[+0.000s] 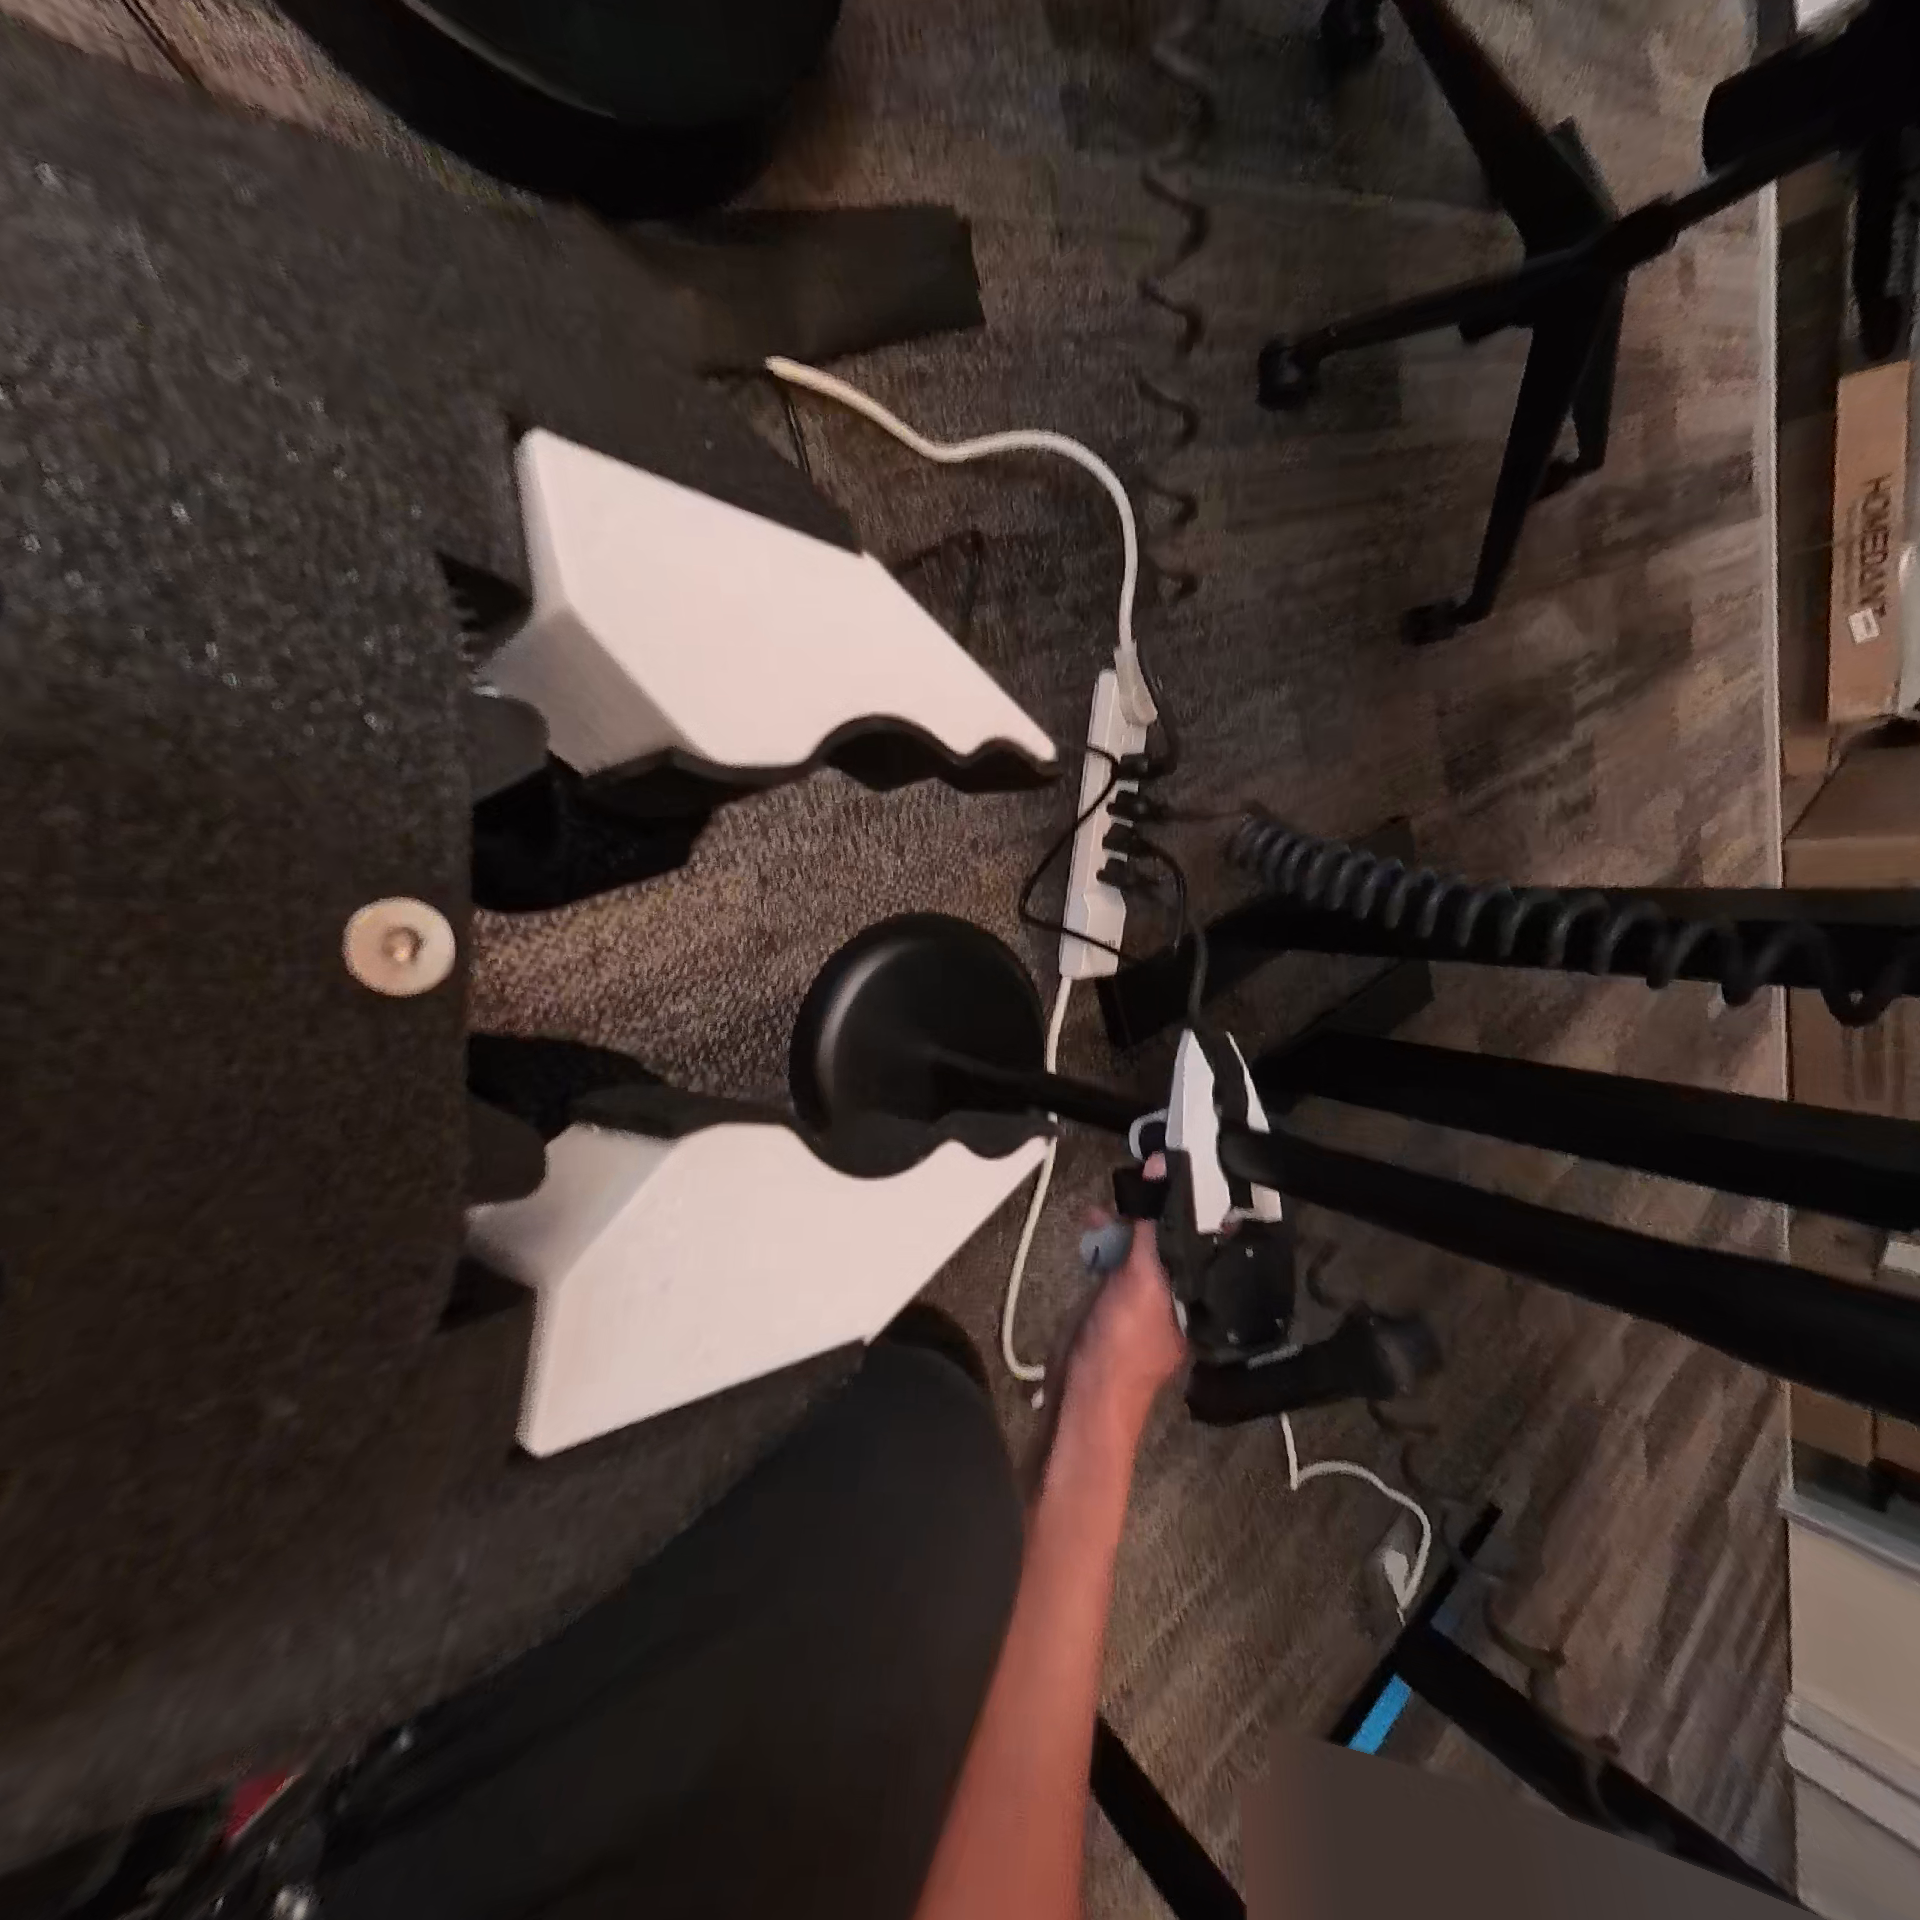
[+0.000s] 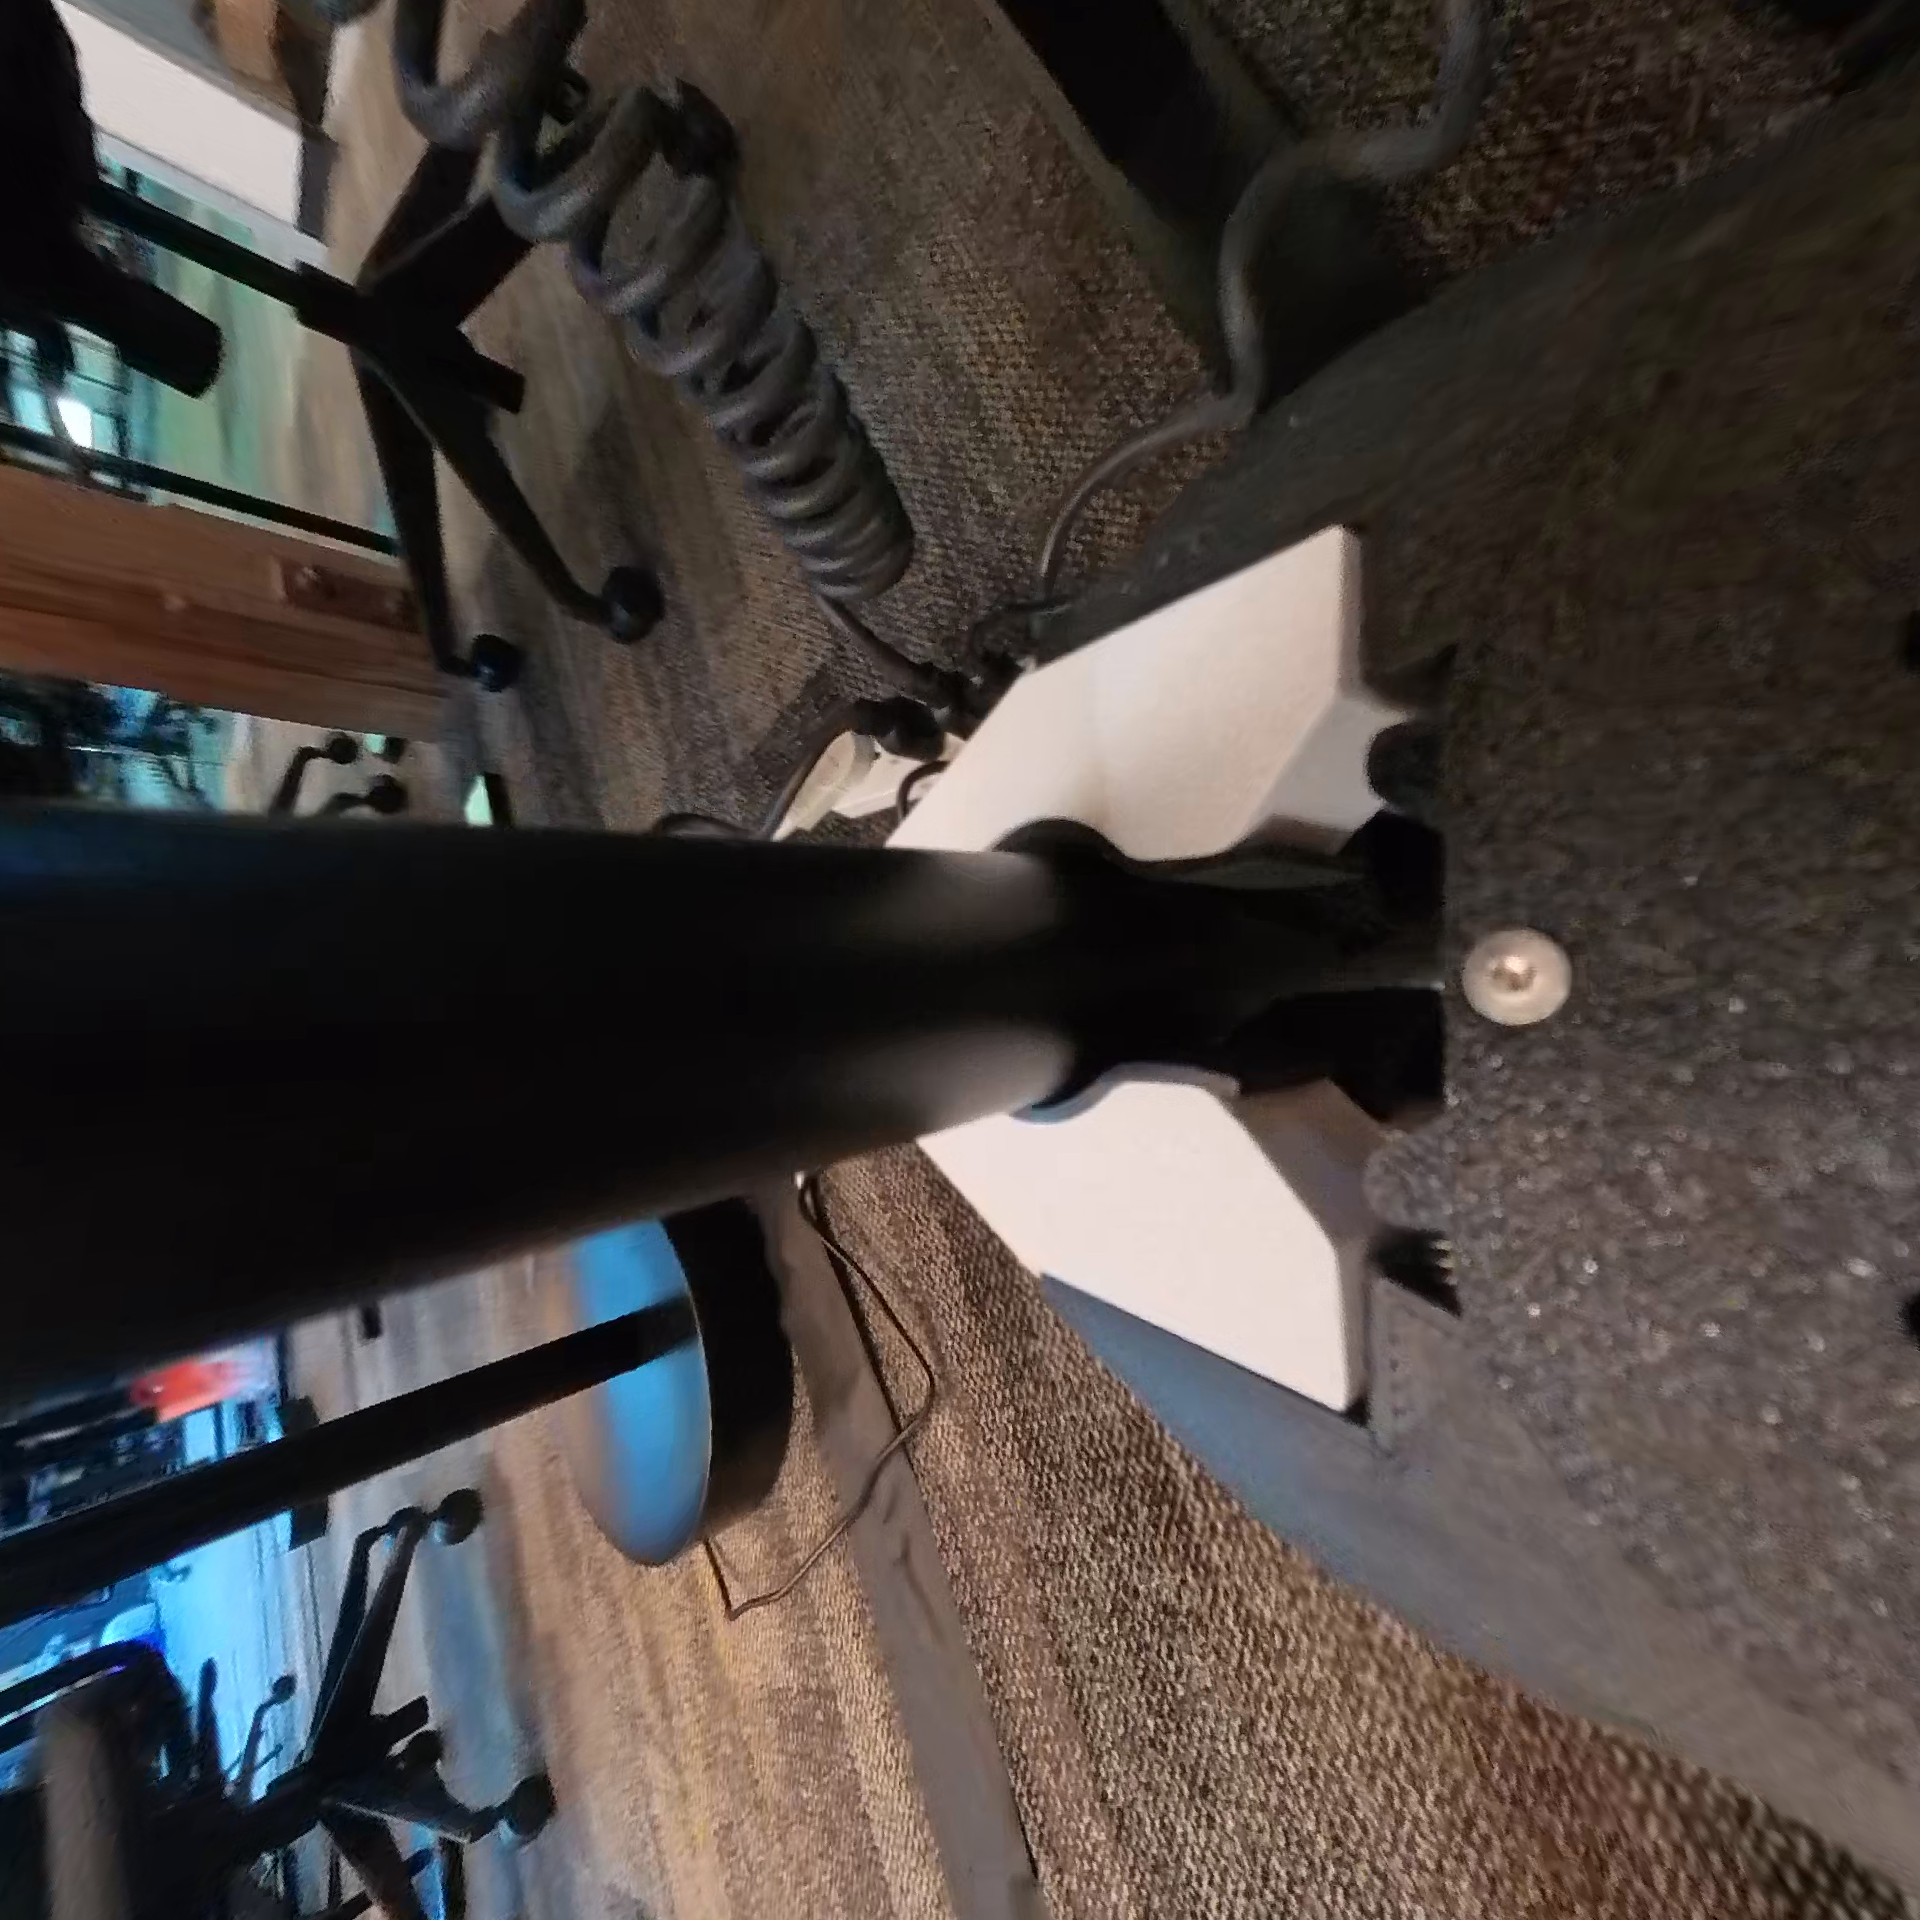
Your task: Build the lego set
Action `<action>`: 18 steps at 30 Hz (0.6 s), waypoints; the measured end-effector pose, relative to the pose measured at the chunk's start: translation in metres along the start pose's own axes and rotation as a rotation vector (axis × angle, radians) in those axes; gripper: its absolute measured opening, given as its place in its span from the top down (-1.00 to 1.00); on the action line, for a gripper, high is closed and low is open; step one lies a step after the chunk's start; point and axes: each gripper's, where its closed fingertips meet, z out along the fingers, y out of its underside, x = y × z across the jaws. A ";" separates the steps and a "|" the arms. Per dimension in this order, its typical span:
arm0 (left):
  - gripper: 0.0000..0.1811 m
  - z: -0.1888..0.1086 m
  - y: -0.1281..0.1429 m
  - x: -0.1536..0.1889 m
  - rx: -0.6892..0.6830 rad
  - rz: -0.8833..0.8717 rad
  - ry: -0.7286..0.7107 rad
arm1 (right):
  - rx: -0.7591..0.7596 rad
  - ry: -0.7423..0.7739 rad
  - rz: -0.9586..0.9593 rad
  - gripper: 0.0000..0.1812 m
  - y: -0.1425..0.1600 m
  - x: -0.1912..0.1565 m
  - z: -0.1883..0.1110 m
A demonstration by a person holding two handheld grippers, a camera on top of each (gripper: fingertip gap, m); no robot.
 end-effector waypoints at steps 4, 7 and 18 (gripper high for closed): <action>0.30 0.007 -0.012 0.030 0.003 -0.039 0.106 | 0.046 -0.035 -0.033 0.70 -0.001 -0.006 -0.007; 0.31 0.005 -0.024 0.044 0.027 0.012 0.109 | 0.023 -0.052 -0.005 0.54 0.001 -0.011 -0.009; 0.31 0.001 -0.007 0.073 -0.058 0.115 0.093 | 0.350 -0.258 0.253 0.39 -0.035 -0.025 0.007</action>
